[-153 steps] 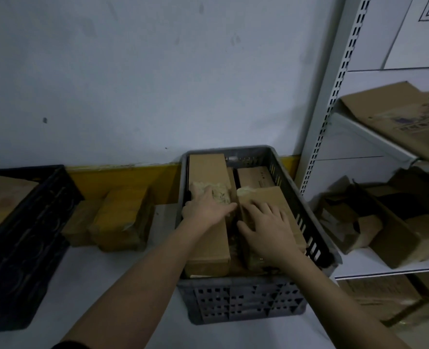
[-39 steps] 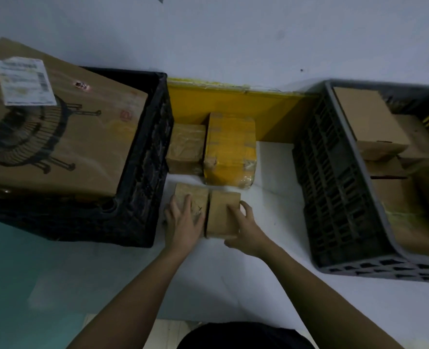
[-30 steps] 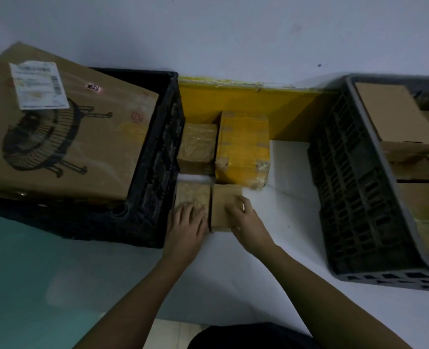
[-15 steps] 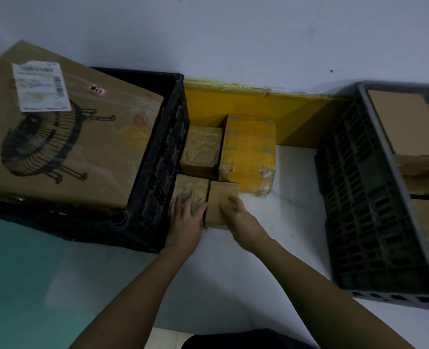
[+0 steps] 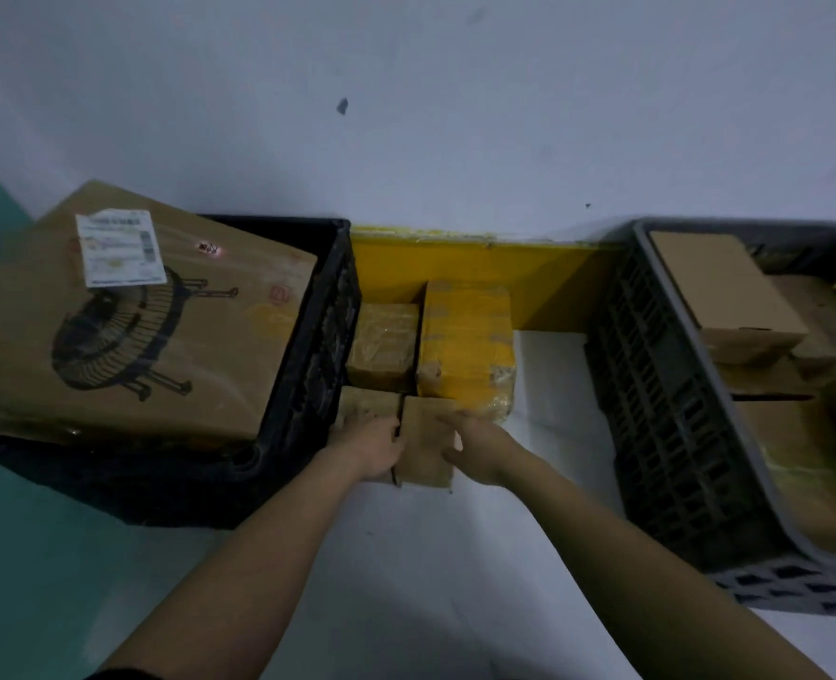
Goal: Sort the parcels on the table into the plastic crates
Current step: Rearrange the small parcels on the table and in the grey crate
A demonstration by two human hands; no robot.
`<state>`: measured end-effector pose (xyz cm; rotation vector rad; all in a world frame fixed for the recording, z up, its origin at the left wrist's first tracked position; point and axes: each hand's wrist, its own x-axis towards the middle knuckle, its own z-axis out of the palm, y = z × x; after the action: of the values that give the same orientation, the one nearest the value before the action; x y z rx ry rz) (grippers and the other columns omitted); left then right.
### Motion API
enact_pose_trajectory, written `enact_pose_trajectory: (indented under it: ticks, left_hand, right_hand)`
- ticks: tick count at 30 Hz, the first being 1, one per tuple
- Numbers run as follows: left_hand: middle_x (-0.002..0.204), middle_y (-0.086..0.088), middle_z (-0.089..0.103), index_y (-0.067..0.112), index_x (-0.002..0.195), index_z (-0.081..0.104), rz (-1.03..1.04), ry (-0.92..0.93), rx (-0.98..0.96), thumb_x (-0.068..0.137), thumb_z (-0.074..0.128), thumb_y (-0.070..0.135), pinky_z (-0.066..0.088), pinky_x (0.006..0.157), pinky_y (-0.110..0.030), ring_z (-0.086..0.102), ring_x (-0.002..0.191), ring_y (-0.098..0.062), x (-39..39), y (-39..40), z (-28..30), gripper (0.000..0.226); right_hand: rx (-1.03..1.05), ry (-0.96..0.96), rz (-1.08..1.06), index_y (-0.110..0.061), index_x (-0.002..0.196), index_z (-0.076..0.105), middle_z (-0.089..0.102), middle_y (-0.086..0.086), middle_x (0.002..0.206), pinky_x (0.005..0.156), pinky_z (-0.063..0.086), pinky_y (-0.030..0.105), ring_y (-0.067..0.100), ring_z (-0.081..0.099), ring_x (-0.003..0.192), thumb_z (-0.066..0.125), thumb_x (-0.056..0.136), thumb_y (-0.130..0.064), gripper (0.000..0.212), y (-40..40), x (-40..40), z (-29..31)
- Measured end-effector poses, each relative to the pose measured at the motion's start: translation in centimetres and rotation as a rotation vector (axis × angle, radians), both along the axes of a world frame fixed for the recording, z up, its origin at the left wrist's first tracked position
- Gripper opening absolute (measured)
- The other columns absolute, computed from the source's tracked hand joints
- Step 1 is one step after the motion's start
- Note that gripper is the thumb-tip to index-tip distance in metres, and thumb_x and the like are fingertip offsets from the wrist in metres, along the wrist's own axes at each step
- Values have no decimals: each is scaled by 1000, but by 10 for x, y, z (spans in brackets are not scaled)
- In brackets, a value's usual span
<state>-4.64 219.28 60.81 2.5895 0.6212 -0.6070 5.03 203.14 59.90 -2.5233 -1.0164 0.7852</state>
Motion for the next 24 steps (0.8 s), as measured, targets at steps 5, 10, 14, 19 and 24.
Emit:
enact_pose_trajectory:
  ticks: [5,10,14,19,24]
  left_hand:
    - [135,-8,50,26,136,52,-57,-211,39,102,38,46,44,94,-38,47,123,-29,40,-25,56,42]
    - [145,-5,45,29,140,48,-158,-316,132,101,35,52,41,103,-48,39,133,-31,86,-62,114,47]
    - [143,-5,47,29,140,47,-225,-426,186,100,36,55,38,102,-48,39,134,-30,108,-98,152,49]
    - [145,-3,45,31,141,45,-238,-492,218,96,38,63,39,105,-49,37,136,-27,126,-144,173,56]
    - [149,-2,43,32,144,42,-194,-498,262,94,36,68,34,108,-50,35,139,-27,134,-190,181,62]
  right_hand:
    - [-26,-62,-53,-19,145,45,52,6,144,102,43,35,25,53,127,53,101,-31,46,-27,19,55]
    - [-7,-177,-151,-20,146,46,54,5,143,102,45,36,24,54,125,49,102,-40,49,-67,44,106]
    - [27,-228,-204,-22,149,42,50,2,149,106,41,36,22,49,133,47,101,-49,56,-112,63,146]
    - [99,-238,-277,-25,151,39,44,1,153,110,38,37,21,45,137,49,98,-54,61,-172,89,179]
    - [85,-360,-305,-24,149,43,45,1,153,108,40,38,23,46,137,50,97,-55,61,-228,113,198]
